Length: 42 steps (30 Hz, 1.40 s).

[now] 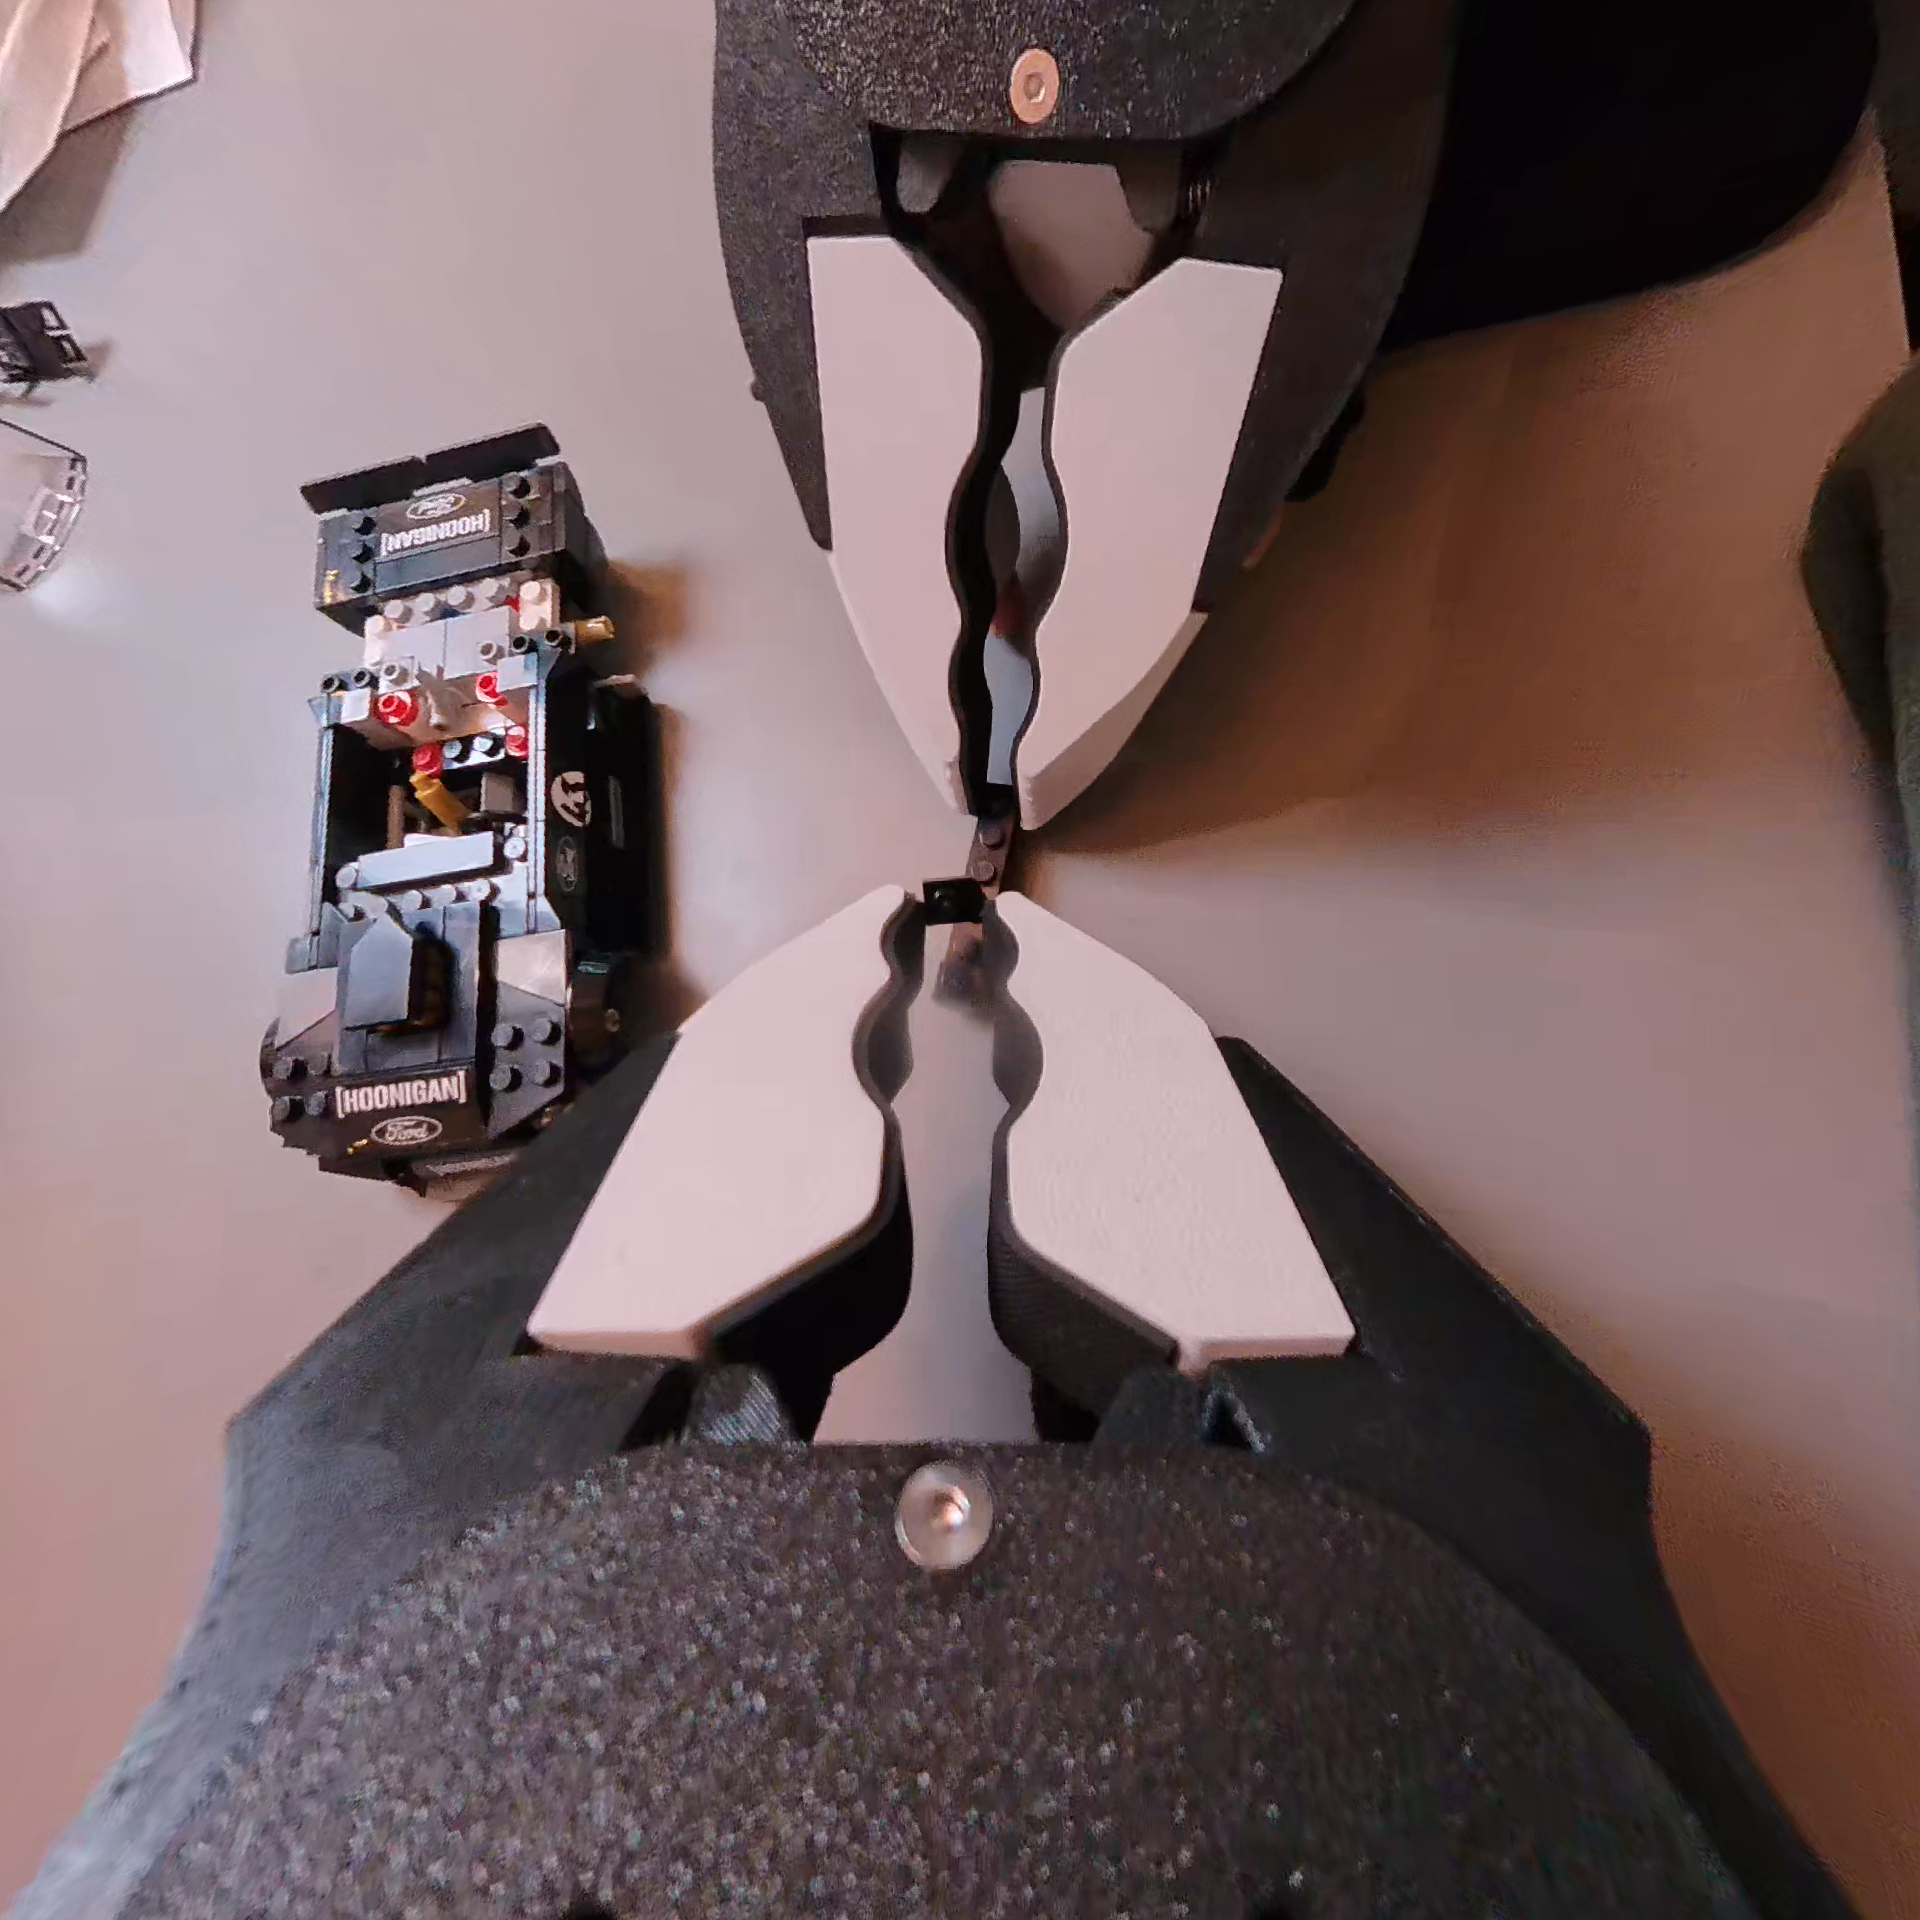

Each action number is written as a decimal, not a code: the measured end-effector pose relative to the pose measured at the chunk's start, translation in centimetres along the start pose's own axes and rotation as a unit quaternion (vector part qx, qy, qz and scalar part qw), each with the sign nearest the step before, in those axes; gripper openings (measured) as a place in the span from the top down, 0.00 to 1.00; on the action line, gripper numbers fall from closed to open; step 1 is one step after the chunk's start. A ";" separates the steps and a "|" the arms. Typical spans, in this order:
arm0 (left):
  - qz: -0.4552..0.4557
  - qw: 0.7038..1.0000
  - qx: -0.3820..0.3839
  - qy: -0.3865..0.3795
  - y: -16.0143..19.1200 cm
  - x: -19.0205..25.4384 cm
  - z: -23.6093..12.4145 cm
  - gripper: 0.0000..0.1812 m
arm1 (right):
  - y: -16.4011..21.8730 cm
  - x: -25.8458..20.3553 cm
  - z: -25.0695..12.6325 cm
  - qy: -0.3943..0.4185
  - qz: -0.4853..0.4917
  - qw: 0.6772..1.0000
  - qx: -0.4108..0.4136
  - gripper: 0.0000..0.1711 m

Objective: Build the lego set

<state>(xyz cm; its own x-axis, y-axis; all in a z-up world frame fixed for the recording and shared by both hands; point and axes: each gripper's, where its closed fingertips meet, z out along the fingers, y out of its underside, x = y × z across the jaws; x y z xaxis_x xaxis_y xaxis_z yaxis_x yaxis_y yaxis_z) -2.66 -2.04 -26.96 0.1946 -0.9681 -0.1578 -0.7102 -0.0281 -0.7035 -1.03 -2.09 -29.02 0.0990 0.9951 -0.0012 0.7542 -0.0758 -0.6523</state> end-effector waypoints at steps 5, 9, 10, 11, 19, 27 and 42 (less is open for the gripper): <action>0.013 0.999 -0.039 0.035 0.4 0.5 0.2 0.94 | -0.6 -0.3 0.0 -0.002 0.010 1.000 0.017 0.95; 0.026 0.997 -0.063 0.045 0.6 0.6 0.3 0.94 | -0.8 -0.5 -0.2 -0.006 0.008 1.000 0.027 0.95; 0.028 0.996 -0.067 0.049 0.6 0.7 0.3 0.94 | -0.8 -0.6 -0.3 -0.007 0.007 1.000 0.028 0.95; 0.030 0.996 -0.072 0.053 0.6 0.8 0.2 0.94 | -0.8 -0.6 -0.3 -0.008 0.006 0.999 0.031 0.95; 0.049 0.990 -0.110 0.076 0.9 1.4 0.1 0.94 | -0.9 -0.9 -0.5 -0.015 0.004 0.999 0.040 0.95; 0.055 0.987 -0.122 0.087 1.0 1.5 0.1 0.94 | -1.1 -1.1 -0.7 -0.022 0.001 0.998 0.052 0.95; 0.055 0.988 -0.109 0.095 0.2 1.3 -0.7 0.93 | -1.5 -1.3 -1.7 -0.038 0.029 0.995 0.083 0.95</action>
<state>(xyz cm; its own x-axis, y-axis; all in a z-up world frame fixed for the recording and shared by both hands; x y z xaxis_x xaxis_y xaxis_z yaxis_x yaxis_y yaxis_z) -3.05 -3.42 -26.86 -0.0065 -0.9970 -0.0778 -0.8533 0.0461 -0.5194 -1.23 -3.41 -26.76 0.0853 0.9916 -0.0968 0.6303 -0.1290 -0.7655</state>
